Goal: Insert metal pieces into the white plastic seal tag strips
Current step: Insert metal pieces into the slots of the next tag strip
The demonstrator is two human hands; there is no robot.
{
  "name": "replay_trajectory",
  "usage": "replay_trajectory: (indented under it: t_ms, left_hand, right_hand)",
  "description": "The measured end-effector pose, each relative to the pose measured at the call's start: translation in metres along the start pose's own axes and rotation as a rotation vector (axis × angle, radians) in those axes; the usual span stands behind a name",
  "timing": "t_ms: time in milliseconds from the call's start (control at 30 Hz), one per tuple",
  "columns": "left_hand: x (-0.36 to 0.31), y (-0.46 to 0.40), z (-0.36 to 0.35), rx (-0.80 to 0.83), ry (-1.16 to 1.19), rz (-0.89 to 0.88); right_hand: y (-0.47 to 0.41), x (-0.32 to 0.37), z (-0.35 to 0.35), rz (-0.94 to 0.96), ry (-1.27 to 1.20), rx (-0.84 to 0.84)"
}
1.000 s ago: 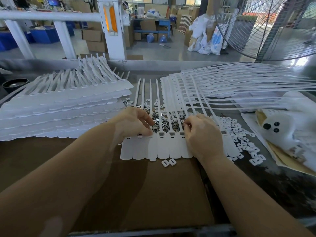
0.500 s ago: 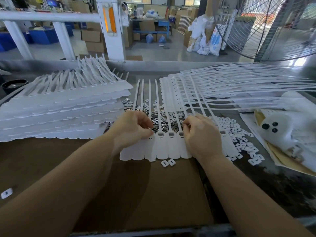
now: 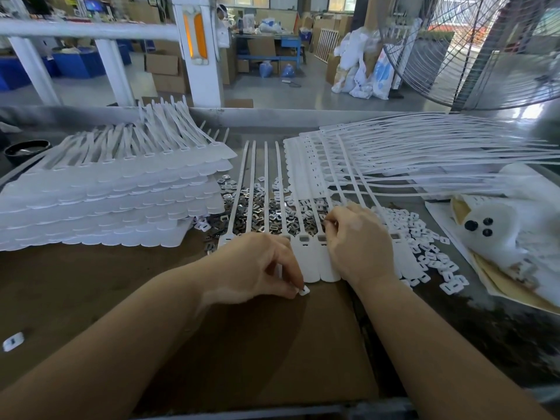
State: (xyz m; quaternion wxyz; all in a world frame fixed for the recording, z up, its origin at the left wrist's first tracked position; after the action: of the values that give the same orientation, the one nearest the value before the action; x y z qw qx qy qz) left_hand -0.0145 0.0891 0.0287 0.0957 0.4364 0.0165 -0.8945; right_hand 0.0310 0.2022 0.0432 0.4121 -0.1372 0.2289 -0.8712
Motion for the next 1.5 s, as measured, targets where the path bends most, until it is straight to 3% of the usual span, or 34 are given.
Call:
replay_trajectory:
  t_ms: [100,300,433,933,1300,1500]
  left_hand:
    - [0.002,0.002,0.004,-0.042,-0.001,0.013]
    - [0.016,0.003,0.053,-0.465,0.215,0.029]
    - [0.027,0.001,0.06,-0.561,0.163,0.078]
    - [-0.001,-0.008,0.04,-0.498,-0.376,-0.047]
    - [0.004,0.001,0.031,-0.423,-0.346,-0.09]
    - [0.016,-0.001,0.044,-0.493,-0.11,0.003]
  right_hand:
    - [0.0,0.0,0.0,-0.001,-0.005,0.0]
    - [0.0,0.0,0.0,0.003,-0.003,0.009]
    - [0.0,0.001,0.0,0.004,-0.014,0.011]
    - [0.0,0.001,0.001,0.003,-0.012,-0.004]
    - [0.0,-0.001,-0.002,0.0,-0.007,0.0]
    - [0.0,-0.001,-0.001,0.001,-0.007,-0.003]
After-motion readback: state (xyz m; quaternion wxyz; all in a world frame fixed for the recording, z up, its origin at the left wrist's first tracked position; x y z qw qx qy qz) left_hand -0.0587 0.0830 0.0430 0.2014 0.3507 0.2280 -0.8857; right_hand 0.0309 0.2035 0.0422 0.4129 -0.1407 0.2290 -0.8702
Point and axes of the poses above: each hand's wrist, its own y-axis away from the middle knuckle, its own z-axis out of the back of the hand, x = y × z, the point moved 10 cm from there along -y, towards the middle knuckle, and after that the axes turned 13 degrees about y, right-handed, at the moved point
